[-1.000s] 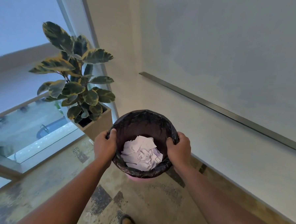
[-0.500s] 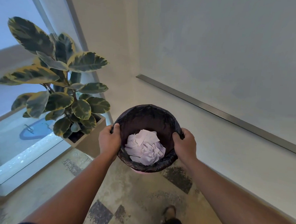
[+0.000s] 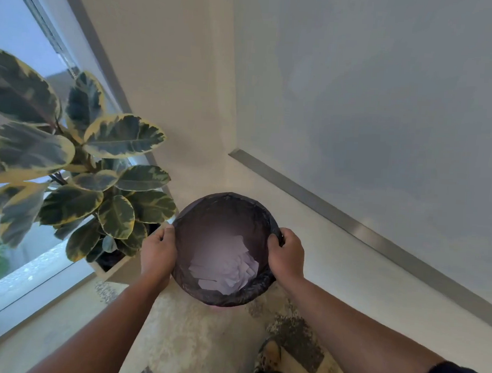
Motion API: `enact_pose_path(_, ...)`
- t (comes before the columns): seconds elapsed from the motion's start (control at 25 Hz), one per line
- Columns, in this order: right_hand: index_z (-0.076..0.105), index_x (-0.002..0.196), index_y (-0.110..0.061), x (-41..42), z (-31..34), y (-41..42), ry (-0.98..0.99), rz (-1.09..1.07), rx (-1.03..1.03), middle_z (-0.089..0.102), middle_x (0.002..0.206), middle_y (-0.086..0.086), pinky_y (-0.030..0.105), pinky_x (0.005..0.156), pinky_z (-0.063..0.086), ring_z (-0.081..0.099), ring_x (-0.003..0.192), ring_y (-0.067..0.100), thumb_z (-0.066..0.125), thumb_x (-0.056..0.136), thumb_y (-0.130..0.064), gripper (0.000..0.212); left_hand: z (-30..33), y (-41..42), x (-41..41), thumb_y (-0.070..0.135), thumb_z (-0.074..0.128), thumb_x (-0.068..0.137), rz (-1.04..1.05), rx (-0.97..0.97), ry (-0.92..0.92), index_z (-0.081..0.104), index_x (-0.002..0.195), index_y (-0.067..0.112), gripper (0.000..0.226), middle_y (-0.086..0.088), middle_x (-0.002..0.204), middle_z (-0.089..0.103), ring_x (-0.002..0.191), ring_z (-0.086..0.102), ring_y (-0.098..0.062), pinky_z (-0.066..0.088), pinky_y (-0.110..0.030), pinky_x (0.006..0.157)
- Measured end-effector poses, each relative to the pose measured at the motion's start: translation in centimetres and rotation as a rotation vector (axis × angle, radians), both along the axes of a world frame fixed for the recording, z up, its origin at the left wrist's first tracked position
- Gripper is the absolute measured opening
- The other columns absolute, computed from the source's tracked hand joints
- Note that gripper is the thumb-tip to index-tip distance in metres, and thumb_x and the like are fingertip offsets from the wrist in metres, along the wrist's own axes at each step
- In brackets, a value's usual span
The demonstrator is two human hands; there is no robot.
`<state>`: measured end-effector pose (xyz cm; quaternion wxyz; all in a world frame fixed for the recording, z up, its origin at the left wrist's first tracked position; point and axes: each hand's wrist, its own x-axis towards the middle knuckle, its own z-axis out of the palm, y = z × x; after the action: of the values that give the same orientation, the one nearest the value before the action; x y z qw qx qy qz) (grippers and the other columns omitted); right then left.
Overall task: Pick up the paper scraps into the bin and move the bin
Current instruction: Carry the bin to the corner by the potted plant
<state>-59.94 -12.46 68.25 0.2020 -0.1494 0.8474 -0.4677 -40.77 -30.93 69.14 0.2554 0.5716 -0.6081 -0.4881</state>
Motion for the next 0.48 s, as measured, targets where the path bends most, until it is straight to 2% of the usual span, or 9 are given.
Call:
enact_pose_path(0.2,0.050,0.075,-0.023,-3.0,-1.4,-3.8,-0.027,0.035,0.036,0.053,0.073,0.002,0.031,0.056,0.033,0.050,0.064,0.019,0.049,0.099,-0.030,0.025,-0.8,-3.0,-2.4,0.042,0.045,0.106,0.055,0.084,-0.001,0.057,0.085,-0.008,0.055,-0.013,0.072,0.053,0.067,0.049,-0.023,0.039,-0.037,0.063)
enact_pose_path(0.36,0.056,0.081,-0.008,-3.5,-2.1,-5.4,-0.057,0.020,0.068,0.058,0.076,0.016,0.034,0.058,0.034,0.050,0.064,0.022,0.050,0.101,-0.026,0.027,-2.0,-5.1,-2.9,0.037,0.047,0.105,0.048,0.107,-0.006,0.052,0.081,-0.009,0.052,-0.010,0.070,0.049,0.066,0.045,-0.021,0.036,-0.037,0.062)
enact_pose_path(0.48,0.056,0.083,-0.006,-3.4,-2.9,-6.5,-0.090,-0.010,0.101,0.058,0.076,0.018,0.035,0.059,0.034,0.051,0.065,0.023,0.050,0.100,-0.026,0.027,-4.1,-7.8,-3.1,0.042,0.049,0.096,0.032,0.161,-0.040,0.051,0.080,-0.010,0.054,-0.011,0.070,0.048,0.067,0.045,-0.022,0.037,-0.038,0.061)
